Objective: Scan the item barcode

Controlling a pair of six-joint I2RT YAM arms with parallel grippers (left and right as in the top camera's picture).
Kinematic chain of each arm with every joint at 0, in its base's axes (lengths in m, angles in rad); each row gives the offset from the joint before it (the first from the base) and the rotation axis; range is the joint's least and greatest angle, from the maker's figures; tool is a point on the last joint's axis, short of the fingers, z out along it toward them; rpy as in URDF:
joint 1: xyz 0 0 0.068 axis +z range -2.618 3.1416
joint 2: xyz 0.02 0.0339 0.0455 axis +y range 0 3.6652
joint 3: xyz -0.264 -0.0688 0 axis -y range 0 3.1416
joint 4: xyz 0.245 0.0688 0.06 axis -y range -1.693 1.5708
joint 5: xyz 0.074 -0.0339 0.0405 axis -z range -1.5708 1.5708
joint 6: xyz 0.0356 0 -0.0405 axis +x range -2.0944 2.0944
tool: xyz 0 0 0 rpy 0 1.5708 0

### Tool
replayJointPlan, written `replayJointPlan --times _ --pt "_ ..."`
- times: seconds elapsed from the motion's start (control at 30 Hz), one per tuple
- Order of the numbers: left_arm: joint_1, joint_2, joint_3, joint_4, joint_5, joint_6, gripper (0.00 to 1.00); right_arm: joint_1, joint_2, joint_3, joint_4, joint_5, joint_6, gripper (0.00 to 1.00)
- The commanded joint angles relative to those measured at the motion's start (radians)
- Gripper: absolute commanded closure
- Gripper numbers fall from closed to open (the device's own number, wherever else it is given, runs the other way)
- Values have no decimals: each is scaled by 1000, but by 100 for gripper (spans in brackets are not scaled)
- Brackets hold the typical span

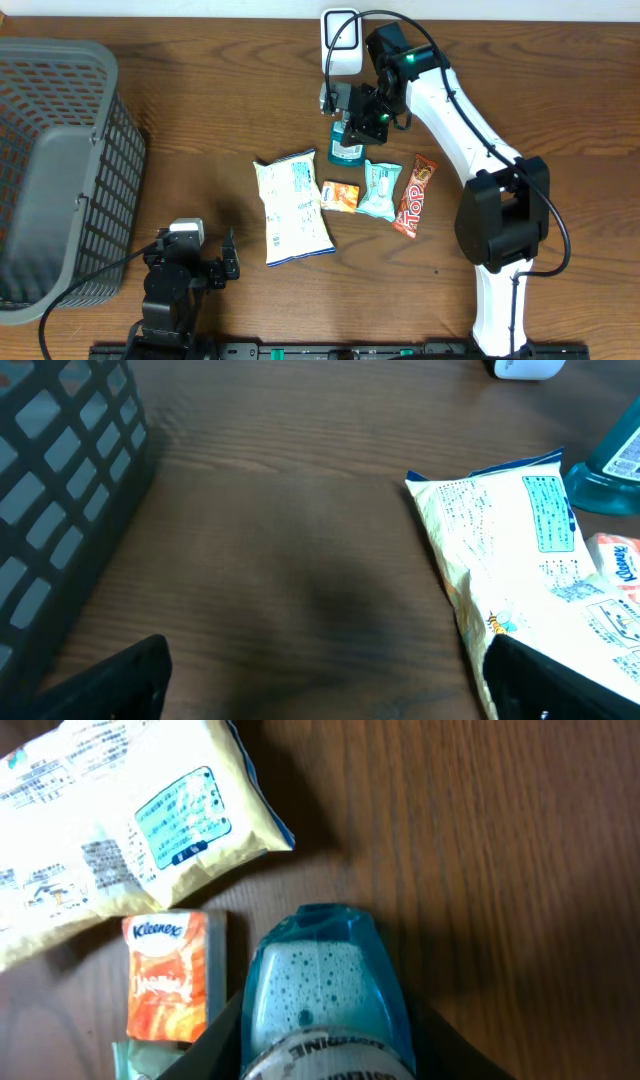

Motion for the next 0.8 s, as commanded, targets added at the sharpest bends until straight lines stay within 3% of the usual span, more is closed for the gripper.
replayJointPlan --times 0.0,0.33,0.53,0.6,0.67,0.77 --pt "2 -6 14 1 10 17 1 0 49 -9 -24 -37 88 76" --pt "2 -6 14 1 10 17 1 -34 -13 4 -38 -197 257 85" --pt "2 -6 14 1 10 17 1 -53 -146 6 -77 -201 319 83" --pt "2 -6 14 1 10 17 1 -54 -199 6 -80 -201 382 81" --pt "2 -6 14 1 10 17 1 -54 -250 6 -83 -215 493 72" --pt "2 -6 14 1 10 17 1 -54 -304 6 -113 -271 596 73"
